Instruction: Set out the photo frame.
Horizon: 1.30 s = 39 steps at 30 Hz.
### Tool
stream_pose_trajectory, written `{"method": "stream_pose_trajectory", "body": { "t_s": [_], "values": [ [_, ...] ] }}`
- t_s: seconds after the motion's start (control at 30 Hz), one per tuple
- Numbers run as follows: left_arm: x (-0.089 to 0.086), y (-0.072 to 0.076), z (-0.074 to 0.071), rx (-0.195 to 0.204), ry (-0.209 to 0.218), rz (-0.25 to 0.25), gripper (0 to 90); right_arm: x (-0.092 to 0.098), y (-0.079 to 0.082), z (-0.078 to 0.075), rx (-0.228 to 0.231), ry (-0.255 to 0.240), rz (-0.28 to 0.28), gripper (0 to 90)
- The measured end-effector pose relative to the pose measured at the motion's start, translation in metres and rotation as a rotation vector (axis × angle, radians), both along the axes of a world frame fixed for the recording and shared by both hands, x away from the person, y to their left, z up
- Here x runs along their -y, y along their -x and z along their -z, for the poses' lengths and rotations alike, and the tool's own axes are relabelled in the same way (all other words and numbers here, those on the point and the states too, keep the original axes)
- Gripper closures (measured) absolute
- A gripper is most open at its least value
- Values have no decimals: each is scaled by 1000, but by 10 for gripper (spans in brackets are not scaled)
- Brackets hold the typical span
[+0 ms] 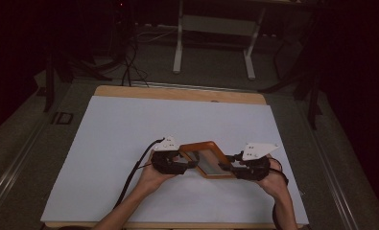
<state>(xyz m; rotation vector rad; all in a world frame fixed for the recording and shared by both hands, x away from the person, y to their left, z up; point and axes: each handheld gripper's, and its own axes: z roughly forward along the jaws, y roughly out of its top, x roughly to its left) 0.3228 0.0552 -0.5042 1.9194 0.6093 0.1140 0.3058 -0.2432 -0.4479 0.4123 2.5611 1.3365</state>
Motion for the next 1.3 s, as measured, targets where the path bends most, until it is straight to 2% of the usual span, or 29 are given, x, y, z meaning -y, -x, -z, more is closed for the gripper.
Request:
{"method": "stream_pose_trajectory", "body": {
  "t_s": [0.17,0.43,0.5,0.57,0.77,0.93,1.03,1.17,1.23,1.3],
  "values": [
    [6,3,1,9,-19,-6,561,4,0,0,-7,14,8,683],
    [8,3,3,-5,7,-4,423,4,2,0,12,31,-23,687],
    [7,2,3,-13,29,3,418,3,3,0,16,30,-30,688],
    [7,3,2,-4,48,1,420,2,4,0,19,20,-34,689],
    [5,4,0,-1,41,-5,399,-3,5,1,33,-3,-60,692],
    [0,9,-11,21,61,-15,415,1,1,8,-12,-39,-65,691],
    [-3,10,-15,37,56,-16,427,-2,-3,14,-35,-24,-69,689],
    [-3,9,-13,36,74,-4,445,-4,-3,12,-24,10,-59,688],
    [-3,6,-11,13,86,12,442,-3,-2,13,-24,16,-60,689],
    [-2,3,-8,-11,84,11,387,-2,-2,13,-18,14,-67,689]
  ]
}}
